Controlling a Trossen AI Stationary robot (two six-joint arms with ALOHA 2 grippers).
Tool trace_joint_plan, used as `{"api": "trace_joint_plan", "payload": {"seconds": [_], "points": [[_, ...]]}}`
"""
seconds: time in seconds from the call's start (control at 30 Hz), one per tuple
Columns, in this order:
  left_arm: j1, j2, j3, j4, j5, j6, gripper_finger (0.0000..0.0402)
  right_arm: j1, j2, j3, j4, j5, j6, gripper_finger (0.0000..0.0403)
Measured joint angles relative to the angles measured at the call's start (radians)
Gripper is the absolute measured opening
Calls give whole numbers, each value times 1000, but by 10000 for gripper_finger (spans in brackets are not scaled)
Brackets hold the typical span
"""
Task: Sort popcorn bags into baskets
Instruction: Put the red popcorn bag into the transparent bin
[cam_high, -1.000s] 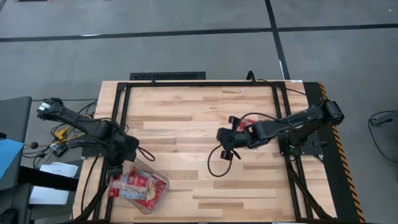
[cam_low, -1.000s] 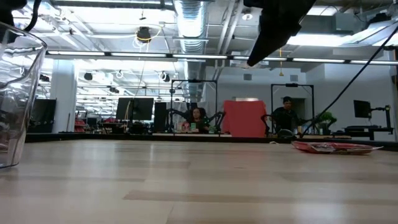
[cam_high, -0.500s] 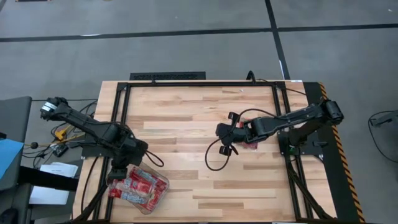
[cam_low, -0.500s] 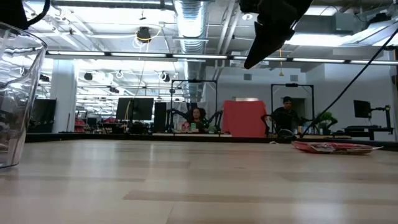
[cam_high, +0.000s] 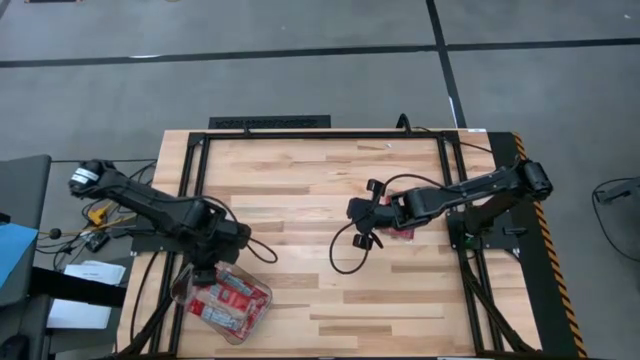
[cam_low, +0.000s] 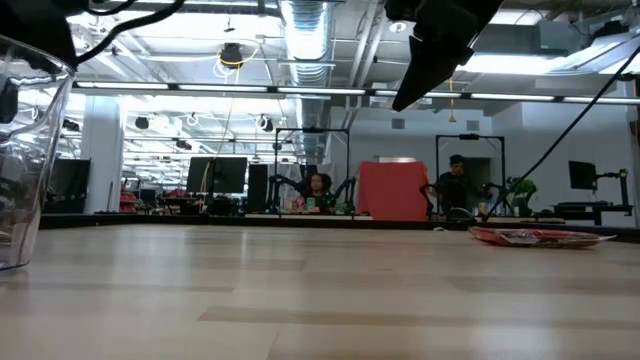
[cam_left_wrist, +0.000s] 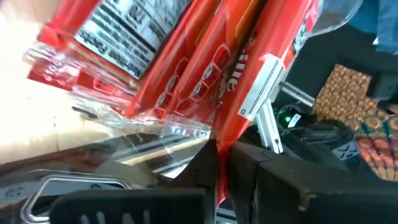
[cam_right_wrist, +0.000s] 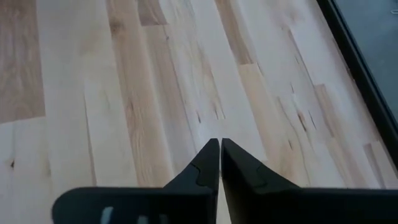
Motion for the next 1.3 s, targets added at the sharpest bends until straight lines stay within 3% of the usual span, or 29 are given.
{"api": "trace_joint_plan", "payload": {"seconds": [0.43,0.7,0.8,0.93,1.0,1.13,1.3], "points": [[97,1,163,-55,-61,175,107,-28,0,0,-6,0,-18,70],[244,1,366,-189,-11,243,123,-65,-1,-18,-45,0,42,72],[306,1,443,-101,-89,244,122,-106,-2,-82,-79,-1,164,68],[389,3,483,177,-272,223,122,-147,-1,-203,-127,-1,354,47],[443,16,481,309,-313,219,122,-153,-9,-260,-146,-5,418,32],[545,89,476,435,-286,220,121,-149,-22,-332,-191,-4,524,9],[599,264,475,548,-229,223,121,-147,-22,-409,-209,-9,600,20]]}}
